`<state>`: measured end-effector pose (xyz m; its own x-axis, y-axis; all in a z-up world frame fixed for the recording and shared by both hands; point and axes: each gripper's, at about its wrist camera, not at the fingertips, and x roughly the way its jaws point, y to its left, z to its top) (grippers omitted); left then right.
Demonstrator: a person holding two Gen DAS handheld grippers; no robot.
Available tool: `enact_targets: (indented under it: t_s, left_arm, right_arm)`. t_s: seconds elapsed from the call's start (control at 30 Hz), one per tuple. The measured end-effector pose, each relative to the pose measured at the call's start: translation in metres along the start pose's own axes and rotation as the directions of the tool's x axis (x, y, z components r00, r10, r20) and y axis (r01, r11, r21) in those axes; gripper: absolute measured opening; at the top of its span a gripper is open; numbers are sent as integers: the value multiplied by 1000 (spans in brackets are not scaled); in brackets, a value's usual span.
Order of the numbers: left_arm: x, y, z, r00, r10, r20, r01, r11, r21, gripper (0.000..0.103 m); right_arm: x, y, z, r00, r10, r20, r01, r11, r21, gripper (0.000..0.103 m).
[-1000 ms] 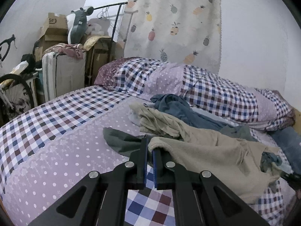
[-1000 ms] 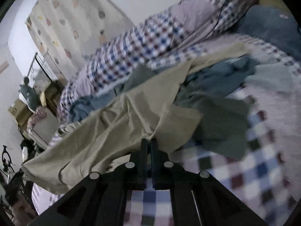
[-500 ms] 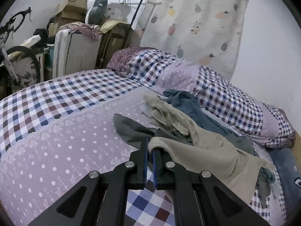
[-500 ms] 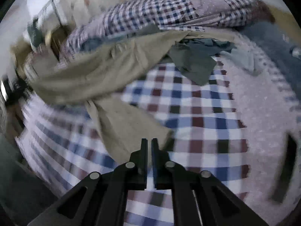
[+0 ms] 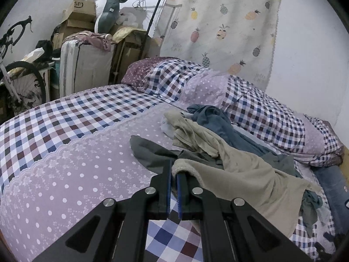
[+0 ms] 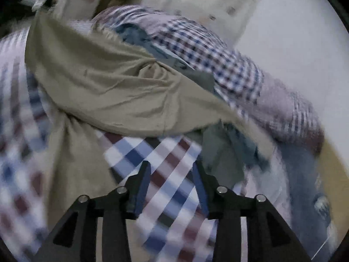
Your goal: Fold clothes
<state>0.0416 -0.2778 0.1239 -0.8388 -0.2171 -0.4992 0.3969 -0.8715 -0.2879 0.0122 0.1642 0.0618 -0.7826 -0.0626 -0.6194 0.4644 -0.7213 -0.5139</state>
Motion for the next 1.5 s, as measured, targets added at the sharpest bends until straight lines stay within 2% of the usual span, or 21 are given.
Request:
enact_targets:
  t_s: [0.07, 0.17, 0.33, 0.5, 0.6, 0.77, 0.93, 1.07, 1.2, 1.4, 1.5]
  left_arm:
    - [2, -1, -1, 1000, 3, -1, -3, 1000, 7, 3]
    - [5, -3, -2, 1000, 9, -8, -8, 1000, 18, 3]
    - [10, -2, -5, 1000, 19, -21, -18, 999, 26, 3]
    - [15, -1, -8, 999, 18, -34, -17, 1000, 26, 3]
    - [16, 0, -8, 999, 15, -39, -14, 1000, 21, 3]
    - [20, 3, -9, 999, 11, -50, -10, 1000, 16, 3]
    - [24, 1, -11, 998, 7, -60, -6, 1000, 17, 3]
    - [22, -1, -11, 999, 9, -53, -7, 999, 31, 3]
    - [21, 2, -11, 998, 9, -58, -8, 1000, 23, 3]
    - [22, 0, -12, 998, 13, -61, -11, 1000, 27, 3]
    - [22, -4, -13, 998, 11, -56, -9, 999, 34, 3]
  right_arm:
    - [22, 10, 4, 1000, -25, 18, 27, 992, -120, 46]
    - [51, 25, 6, 999, -27, 29, 33, 960, -277, 46]
    - [90, 27, 12, 1000, 8, 10, -4, 940, -341, 46]
    - [118, 22, 17, 999, -30, 32, 41, 904, -425, 46]
    - [125, 26, 4, 990, -99, 98, 138, 798, -587, 46]
    - [132, 38, -14, 970, -105, 218, 233, 636, -736, 45]
    - [147, 47, -6, 948, -109, 299, 307, 560, -769, 44]
    - [147, 52, -4, 919, -140, 369, 382, 551, -742, 42]
    - [141, 48, -11, 928, -130, 349, 359, 569, -740, 34]
    - [136, 51, -16, 939, -104, 328, 327, 567, -756, 29]
    - [141, 58, -6, 926, -96, 366, 353, 565, -746, 28]
